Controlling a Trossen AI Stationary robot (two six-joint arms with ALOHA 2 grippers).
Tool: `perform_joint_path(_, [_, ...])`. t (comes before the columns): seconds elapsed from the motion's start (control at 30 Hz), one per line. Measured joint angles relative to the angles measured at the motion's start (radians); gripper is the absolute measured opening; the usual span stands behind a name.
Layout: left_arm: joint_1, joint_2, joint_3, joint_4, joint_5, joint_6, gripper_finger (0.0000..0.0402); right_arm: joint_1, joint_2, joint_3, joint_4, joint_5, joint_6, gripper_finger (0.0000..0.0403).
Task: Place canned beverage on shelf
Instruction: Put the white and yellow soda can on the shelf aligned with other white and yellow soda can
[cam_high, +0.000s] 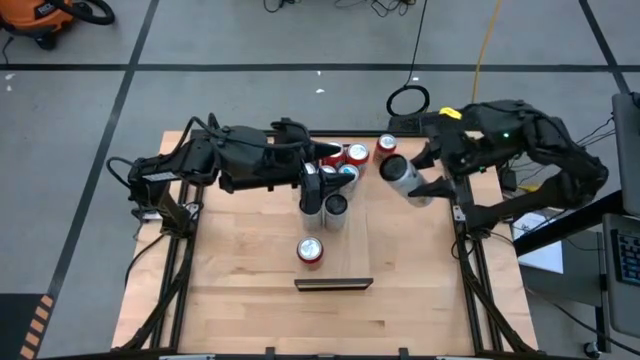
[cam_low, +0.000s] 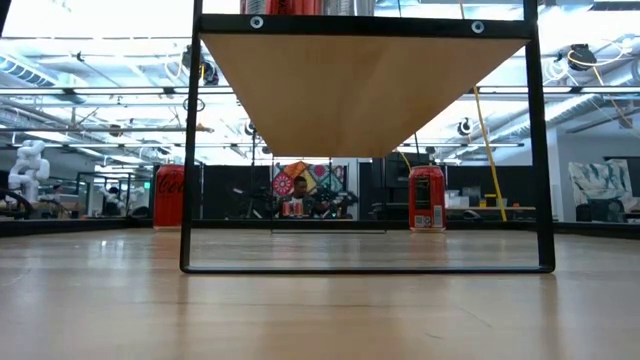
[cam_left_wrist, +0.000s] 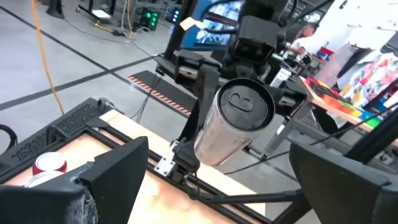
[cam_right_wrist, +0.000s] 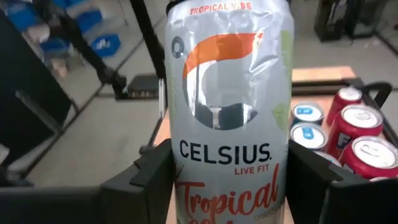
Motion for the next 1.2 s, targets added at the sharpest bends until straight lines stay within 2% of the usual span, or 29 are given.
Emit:
perform_joint_path(0.3, [-0.002,0.0,0.0,0.022,-0.019,-0.003,0.039,0.001,-0.223,-0.405,0.409,0.026,0.111,0.0208])
perform_joint_path(0.57, [0.002,0.0,0.0,0.018,-0.036,-0.002,0.039,0.001,-0.339,-0.689,0.721,0.056,0.13,0.0208])
perform_joint_path(0.8, [0.002,0.0,-0.001,0.013,-0.048,-0.003,0.039,0.001,-0.374,-0.912,1.02,0.081,0.137,0.0208])
perform_joint_path(1.2, [0.002,0.0,-0.001,0.01,-0.064,-0.004,0.039,0.001,-0.359,-1.216,1.392,0.085,0.147,0.0208])
